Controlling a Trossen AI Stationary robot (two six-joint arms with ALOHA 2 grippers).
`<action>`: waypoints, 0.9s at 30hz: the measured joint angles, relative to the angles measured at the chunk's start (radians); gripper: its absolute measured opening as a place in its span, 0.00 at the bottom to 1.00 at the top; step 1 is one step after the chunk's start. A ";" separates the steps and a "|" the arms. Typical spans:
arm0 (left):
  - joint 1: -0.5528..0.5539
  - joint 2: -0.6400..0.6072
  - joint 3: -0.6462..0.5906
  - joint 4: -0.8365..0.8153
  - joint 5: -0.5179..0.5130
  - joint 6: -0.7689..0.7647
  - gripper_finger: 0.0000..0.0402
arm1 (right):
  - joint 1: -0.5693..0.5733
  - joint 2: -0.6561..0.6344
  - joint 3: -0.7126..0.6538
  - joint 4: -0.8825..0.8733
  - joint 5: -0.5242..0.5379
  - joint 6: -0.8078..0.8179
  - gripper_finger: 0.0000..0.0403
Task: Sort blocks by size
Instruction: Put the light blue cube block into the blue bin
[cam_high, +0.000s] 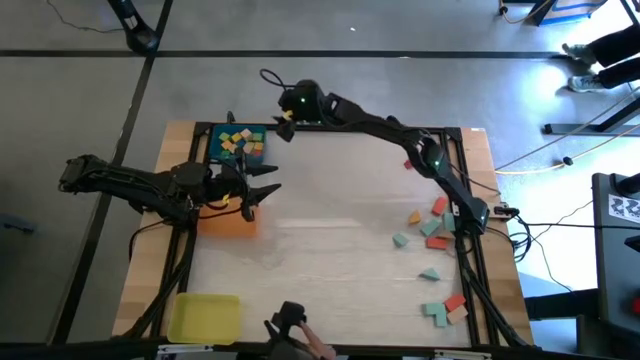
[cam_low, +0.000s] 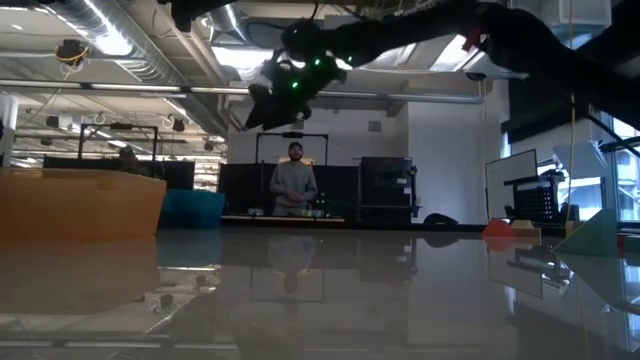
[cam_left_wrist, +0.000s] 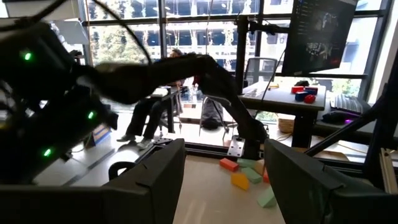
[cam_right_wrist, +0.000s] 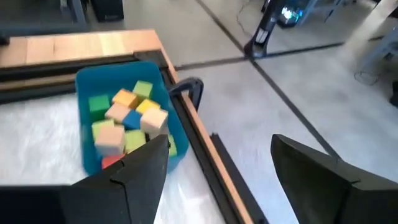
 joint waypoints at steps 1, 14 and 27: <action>0.000 0.000 0.000 0.000 0.000 0.000 0.51 | 0.001 -0.013 0.000 -0.029 0.003 0.002 0.70; 0.000 0.000 0.000 0.000 0.000 0.007 0.51 | 0.004 -0.242 -0.154 -0.288 0.013 -0.014 0.70; 0.000 0.000 0.000 0.000 0.000 0.028 0.51 | 0.052 -0.831 -0.991 0.000 0.010 0.062 0.70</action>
